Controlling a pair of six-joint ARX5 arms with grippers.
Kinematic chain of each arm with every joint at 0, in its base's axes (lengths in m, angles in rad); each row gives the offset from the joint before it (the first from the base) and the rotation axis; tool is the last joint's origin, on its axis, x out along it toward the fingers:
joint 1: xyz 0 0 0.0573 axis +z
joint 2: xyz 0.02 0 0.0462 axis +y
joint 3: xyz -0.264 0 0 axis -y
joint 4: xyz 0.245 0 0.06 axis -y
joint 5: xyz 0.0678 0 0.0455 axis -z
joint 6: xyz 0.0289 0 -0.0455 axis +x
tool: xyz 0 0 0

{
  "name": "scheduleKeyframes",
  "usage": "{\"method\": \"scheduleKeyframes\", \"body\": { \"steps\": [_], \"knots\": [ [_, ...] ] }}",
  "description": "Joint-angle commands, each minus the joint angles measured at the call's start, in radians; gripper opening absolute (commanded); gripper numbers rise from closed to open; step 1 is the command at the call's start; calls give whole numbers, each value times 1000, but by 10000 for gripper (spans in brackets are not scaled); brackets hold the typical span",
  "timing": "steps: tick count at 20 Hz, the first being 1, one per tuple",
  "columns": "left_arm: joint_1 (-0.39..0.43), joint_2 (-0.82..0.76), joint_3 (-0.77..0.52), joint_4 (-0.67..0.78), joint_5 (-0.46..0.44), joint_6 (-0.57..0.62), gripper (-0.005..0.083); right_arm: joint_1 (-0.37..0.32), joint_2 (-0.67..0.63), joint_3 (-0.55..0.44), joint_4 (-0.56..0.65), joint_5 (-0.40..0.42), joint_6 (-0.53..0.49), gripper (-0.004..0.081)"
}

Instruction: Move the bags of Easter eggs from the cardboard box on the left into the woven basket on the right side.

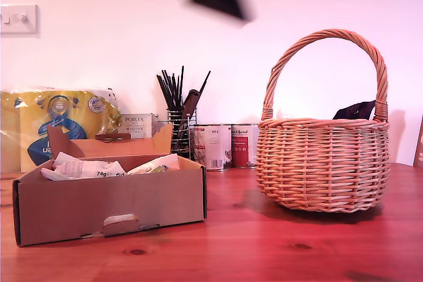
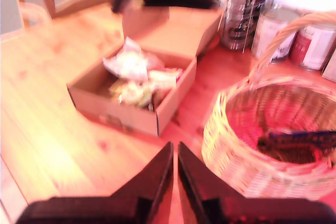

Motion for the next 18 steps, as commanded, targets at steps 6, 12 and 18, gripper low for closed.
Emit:
{"method": "scheduleKeyframes", "body": {
  "steps": [6,12,18],
  "knots": [
    [169,-260,-414,32,109,50,-20,1,49,8,6,1,-21,-13],
    [388,-362,-493,-52,135,187,77,2,50,8,8,1,-39,-13],
    [421,-313,-493,-44,104,391,792,5,72,8,27,-7,-38,-13]
  ]
}}
